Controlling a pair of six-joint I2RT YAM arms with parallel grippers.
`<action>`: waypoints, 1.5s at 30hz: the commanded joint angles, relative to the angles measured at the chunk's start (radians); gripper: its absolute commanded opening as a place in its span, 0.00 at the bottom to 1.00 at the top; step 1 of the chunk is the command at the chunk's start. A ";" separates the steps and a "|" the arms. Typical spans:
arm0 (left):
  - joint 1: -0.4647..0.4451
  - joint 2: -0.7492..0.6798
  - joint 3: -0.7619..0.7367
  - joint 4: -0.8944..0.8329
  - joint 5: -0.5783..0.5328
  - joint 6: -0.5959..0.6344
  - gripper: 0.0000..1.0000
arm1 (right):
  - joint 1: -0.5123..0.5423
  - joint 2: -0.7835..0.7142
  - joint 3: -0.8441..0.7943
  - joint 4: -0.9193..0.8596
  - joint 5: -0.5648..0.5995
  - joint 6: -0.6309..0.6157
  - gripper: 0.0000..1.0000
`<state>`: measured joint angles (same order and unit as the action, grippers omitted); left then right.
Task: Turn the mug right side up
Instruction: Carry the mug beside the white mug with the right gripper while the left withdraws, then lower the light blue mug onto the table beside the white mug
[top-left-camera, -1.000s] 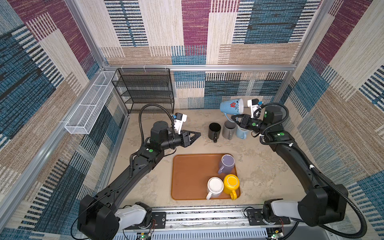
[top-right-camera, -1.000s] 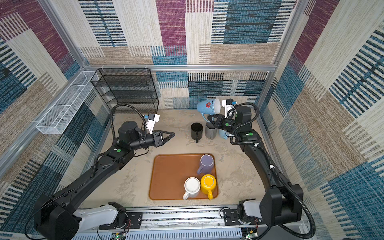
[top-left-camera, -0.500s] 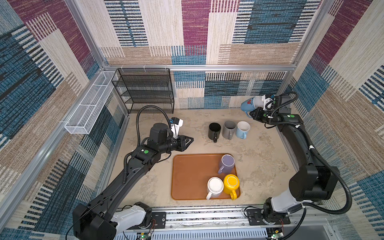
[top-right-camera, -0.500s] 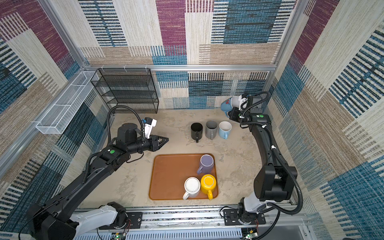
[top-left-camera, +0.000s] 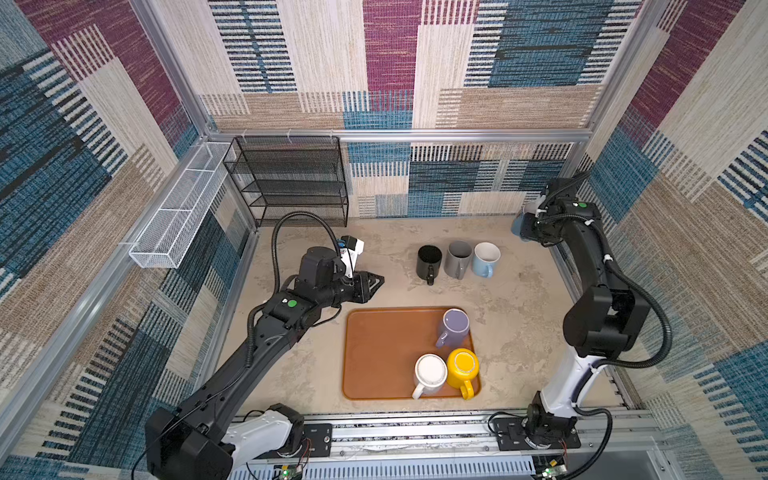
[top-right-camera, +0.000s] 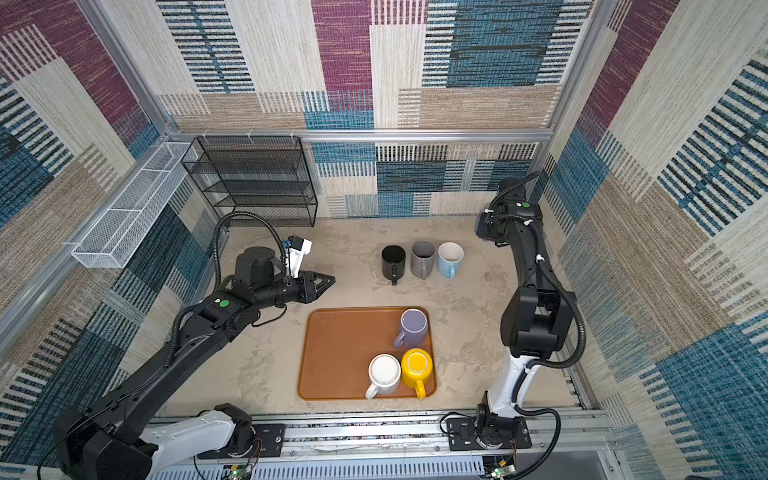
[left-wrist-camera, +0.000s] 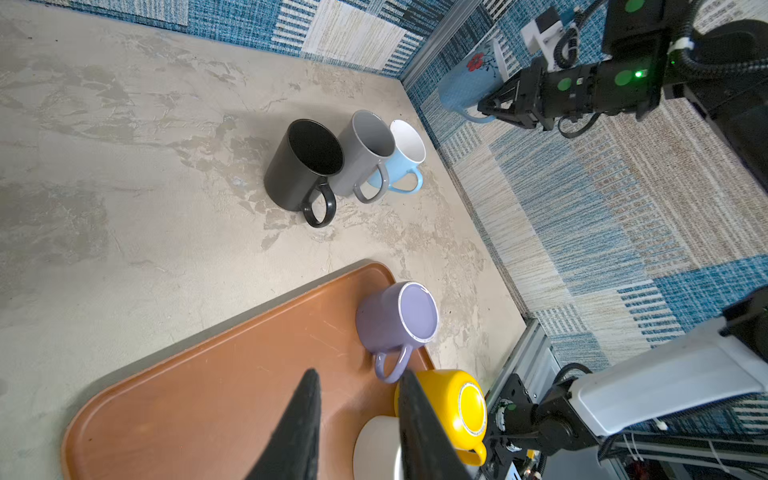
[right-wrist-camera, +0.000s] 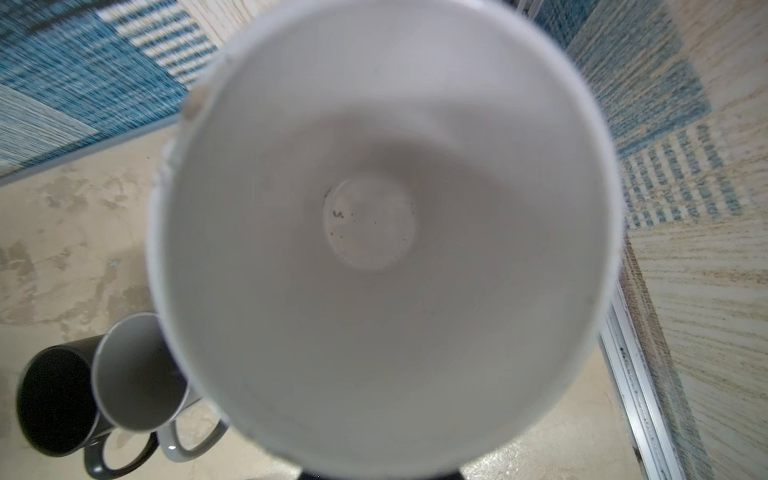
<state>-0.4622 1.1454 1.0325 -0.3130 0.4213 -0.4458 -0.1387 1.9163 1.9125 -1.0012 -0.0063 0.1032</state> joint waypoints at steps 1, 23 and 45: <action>0.000 -0.020 -0.016 0.009 -0.022 0.034 0.29 | 0.001 0.037 0.020 -0.053 0.047 -0.039 0.00; 0.001 -0.077 -0.076 0.011 -0.069 0.028 0.27 | 0.001 0.064 -0.166 0.017 0.004 -0.082 0.00; 0.002 -0.115 -0.087 -0.001 -0.104 0.040 0.26 | 0.028 0.076 -0.197 0.032 -0.007 -0.115 0.00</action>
<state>-0.4622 1.0405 0.9478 -0.3149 0.3416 -0.4419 -0.1112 1.9911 1.7145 -1.0096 -0.0185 -0.0013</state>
